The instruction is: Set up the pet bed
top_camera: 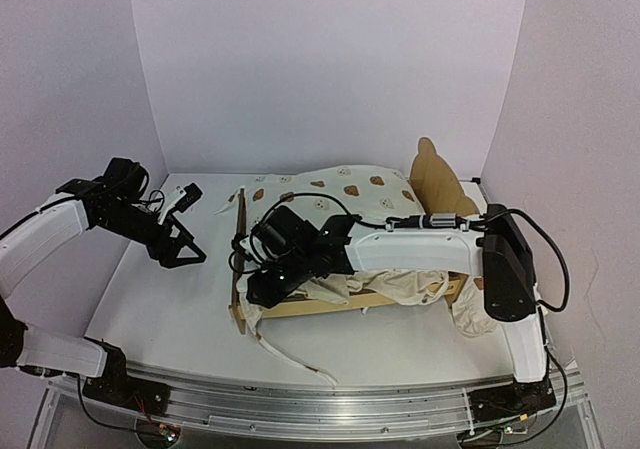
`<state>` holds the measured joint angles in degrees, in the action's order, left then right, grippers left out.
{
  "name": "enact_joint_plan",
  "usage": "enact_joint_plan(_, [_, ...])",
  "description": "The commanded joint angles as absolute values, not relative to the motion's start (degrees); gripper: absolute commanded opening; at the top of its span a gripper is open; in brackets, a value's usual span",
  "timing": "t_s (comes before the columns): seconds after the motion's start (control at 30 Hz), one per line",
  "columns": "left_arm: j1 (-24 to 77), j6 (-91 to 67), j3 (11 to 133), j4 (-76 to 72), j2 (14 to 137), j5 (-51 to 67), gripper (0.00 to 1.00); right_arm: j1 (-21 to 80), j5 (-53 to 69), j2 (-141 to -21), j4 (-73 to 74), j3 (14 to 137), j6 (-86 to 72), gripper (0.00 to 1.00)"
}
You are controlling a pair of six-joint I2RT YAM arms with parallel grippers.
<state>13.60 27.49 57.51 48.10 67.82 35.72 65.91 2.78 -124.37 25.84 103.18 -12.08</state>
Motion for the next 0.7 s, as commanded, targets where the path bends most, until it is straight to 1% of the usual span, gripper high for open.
enact_joint_plan(0.0, [14.6, 31.1, 56.1, 48.6, 64.3, 40.1, 0.85, 66.0, 1.8, -126.9, 24.5, 106.4, -12.2, 0.3])
enact_joint_plan(0.2, [16.5, 30.2, 52.9, 44.8, 63.4, 42.0, 0.84, 65.1, 4.3, -127.9, 24.3, 109.4, -11.2, 0.0])
enact_joint_plan(0.47, [20.3, 29.9, 51.4, 38.3, 62.6, 42.5, 0.78, 59.8, 7.0, -121.3, 19.0, 108.8, -14.2, 0.0])
enact_joint_plan(0.53, [20.9, 30.9, 51.0, 35.1, 62.5, 42.5, 0.78, 59.2, 7.9, -119.8, 16.5, 107.4, -14.4, 0.0])
enact_joint_plan(0.67, [21.5, 31.0, 51.7, 28.3, 64.5, 41.4, 0.83, 58.2, 8.2, -117.6, 13.3, 104.9, -14.6, 0.0])
